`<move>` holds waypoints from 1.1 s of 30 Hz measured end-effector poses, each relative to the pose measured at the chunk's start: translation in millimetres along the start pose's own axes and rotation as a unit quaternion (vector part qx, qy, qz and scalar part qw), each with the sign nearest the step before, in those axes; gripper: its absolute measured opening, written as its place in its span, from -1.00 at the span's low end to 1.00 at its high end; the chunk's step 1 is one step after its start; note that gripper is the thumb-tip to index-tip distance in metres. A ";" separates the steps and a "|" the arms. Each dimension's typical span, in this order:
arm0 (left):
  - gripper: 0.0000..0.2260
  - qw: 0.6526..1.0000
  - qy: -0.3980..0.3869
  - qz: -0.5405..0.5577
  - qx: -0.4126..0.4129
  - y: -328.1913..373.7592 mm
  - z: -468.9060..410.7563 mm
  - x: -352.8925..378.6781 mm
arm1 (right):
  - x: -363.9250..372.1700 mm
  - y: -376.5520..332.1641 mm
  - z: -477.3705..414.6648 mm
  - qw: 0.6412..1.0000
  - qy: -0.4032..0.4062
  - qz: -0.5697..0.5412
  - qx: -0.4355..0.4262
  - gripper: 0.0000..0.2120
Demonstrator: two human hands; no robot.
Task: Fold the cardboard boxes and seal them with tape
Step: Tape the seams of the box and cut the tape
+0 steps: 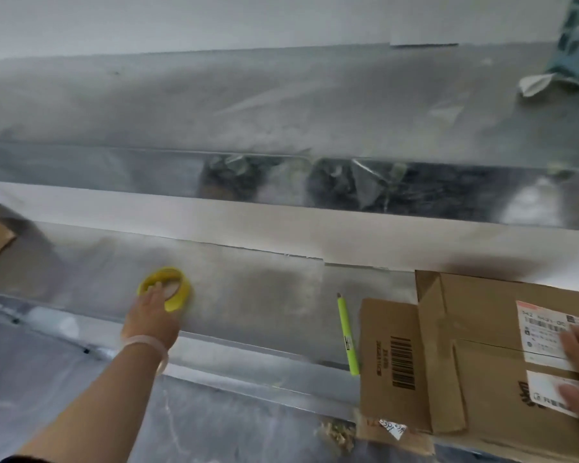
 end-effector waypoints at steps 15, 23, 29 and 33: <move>-0.74 0.885 -0.151 0.222 0.380 196.4 162.6 -11.6 | -85.0 -69.9 8.0 0.991 -0.110 0.053 0.062 -0.23; -0.77 0.774 -0.356 0.348 0.391 311.9 319.6 20.3 | -86.4 -65.3 7.3 0.993 -0.106 0.016 0.050 -0.05; -0.86 0.768 -0.399 0.414 0.281 337.6 350.5 48.0 | -90.7 -65.5 7.5 0.996 -0.085 -0.004 0.036 -0.15; -0.84 0.762 -0.397 0.449 0.246 344.4 359.1 47.7 | -93.4 -59.0 5.5 0.993 -0.066 -0.086 0.051 -0.20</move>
Point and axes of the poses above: each hand's wrist, its own z-axis away from the middle knuckle, its own x-axis out of the palm, y = z × x, the point moved 7 cm from there along -z, towards the middle knuckle, and after that the axes turned 7 degrees about -x, right-handed, at the moved point
